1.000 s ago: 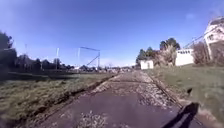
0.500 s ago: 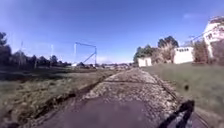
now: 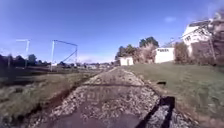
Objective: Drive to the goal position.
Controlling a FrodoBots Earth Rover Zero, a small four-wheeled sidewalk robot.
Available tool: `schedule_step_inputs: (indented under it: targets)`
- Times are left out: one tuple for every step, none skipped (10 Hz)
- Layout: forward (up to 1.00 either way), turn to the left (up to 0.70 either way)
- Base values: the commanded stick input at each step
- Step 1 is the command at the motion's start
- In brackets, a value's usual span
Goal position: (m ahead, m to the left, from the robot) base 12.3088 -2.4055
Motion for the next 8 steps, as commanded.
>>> schedule_step_inputs:
  targets:
    - [1.0,0.0]
    - [1.0,0.0]
    - [1.0,0.0]
    - [1.0,0.0]
    - [1.0,0.0]
    - [1.0,0.0]
    - [1.0,0.0]
    - [1.0,0.0]
